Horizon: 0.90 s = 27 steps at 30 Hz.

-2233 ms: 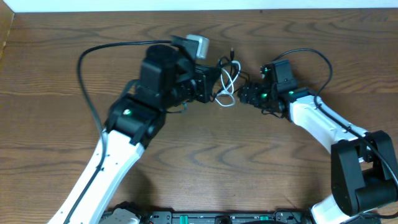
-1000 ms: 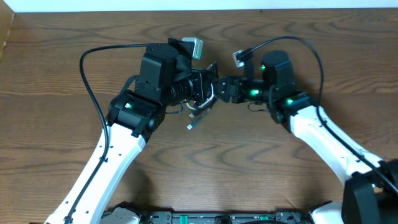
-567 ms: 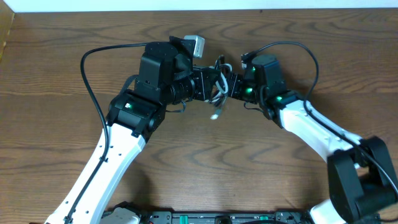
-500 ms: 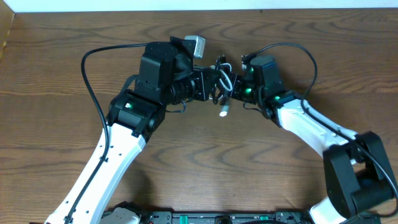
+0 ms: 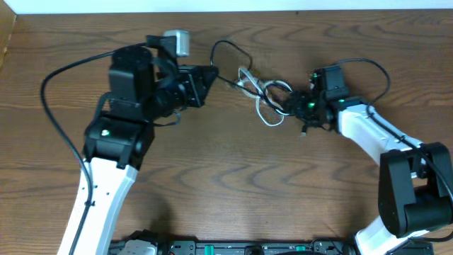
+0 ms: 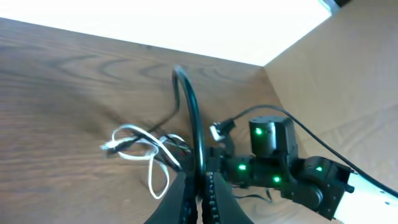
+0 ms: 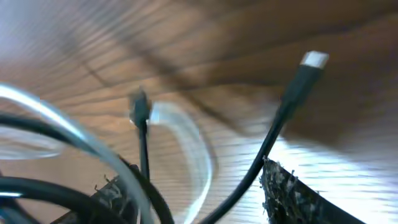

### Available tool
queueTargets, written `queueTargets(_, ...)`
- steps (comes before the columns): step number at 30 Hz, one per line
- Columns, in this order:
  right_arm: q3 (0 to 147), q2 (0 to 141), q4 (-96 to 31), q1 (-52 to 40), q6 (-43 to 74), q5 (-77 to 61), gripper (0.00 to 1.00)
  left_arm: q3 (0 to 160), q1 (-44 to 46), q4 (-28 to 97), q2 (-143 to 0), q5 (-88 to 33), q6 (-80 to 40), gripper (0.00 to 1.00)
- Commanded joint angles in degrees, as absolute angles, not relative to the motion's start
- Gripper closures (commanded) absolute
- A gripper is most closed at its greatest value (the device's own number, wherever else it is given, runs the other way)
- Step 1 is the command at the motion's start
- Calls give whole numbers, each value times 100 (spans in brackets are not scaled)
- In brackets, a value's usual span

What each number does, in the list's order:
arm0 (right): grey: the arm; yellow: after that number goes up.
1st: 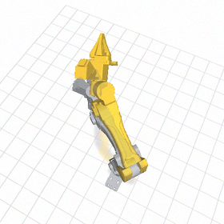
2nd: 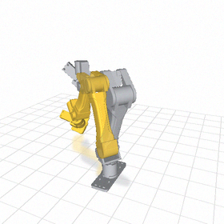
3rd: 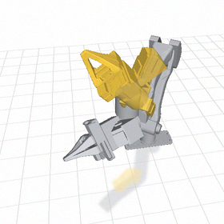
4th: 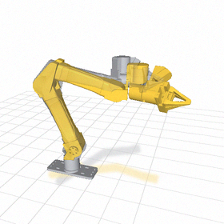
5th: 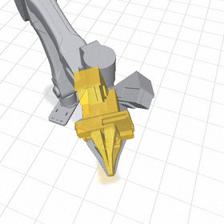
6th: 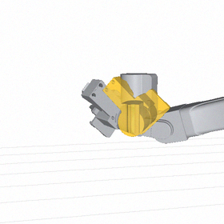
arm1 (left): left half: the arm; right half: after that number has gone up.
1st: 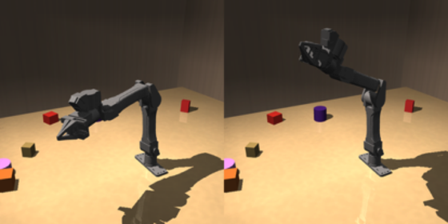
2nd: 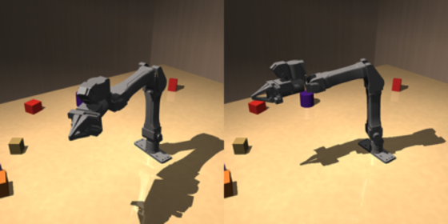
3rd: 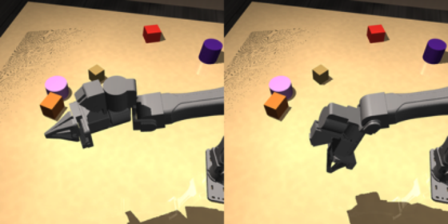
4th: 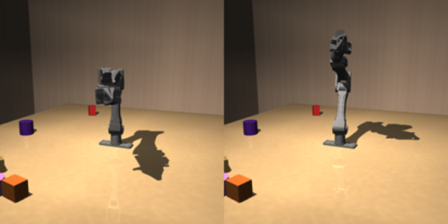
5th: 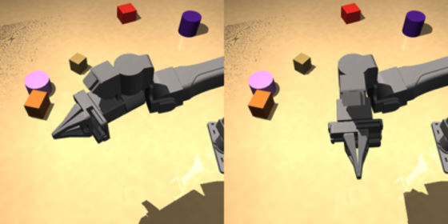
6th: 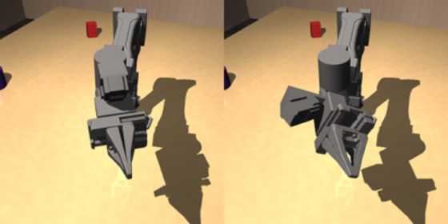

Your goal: Untangle cables

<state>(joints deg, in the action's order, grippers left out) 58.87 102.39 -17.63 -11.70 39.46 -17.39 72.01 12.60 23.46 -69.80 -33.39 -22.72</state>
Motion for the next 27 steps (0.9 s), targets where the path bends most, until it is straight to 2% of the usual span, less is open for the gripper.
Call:
queueTargets(1,5887,10342,-2067,-854,3516,-1444,46,7255,998,2351,-6740,-3387,-2296,93)
queueTargets(2,5887,10342,-2084,-816,3389,-1531,50,7255,998,2392,-6766,-3387,-2215,93)
queueTargets(3,5887,10342,-2097,-786,3223,-1638,60,7255,998,2519,-6816,-3387,-2043,93)
queueTargets(8,5887,10337,-2220,-786,3020,-1721,75,7255,998,3074,-6987,-3039,-1780,93)
queueTargets(13,5887,10156,-2265,-786,2814,-1946,82,7255,1081,3540,-7323,-2851,-1785,93)
queueTargets(16,5889,9896,-2246,-757,2692,-2139,87,7253,1459,3494,-7780,-2847,-1782,92)
queueTargets(18,5889,9644,-2327,-683,2720,-2139,82,7253,1763,3277,-8156,-2847,-1787,83)
queueTargets(19,5889,9574,-2355,-650,2742,-2139,78,7253,1868,3181,-8296,-2847,-1791,83)
queueTargets(20,5889,9345,-2449,-517,2779,-2139,68,7253,2075,2941,-8600,-2845,-1885,71)
queueTargets(23,5889,8906,-2661,-204,2779,-2137,47,7253,2438,2349,-9255,-2845,-2331,62)
queueTargets(25,5889,8667,-2812,23,2777,-2137,42,7253,2630,1946,-9633,-2845,-2502,60)
queueTargets(27,5889,8503,-2945,200,2764,-2130,41,7253,2781,1586,-9948,-2842,-2657,59)
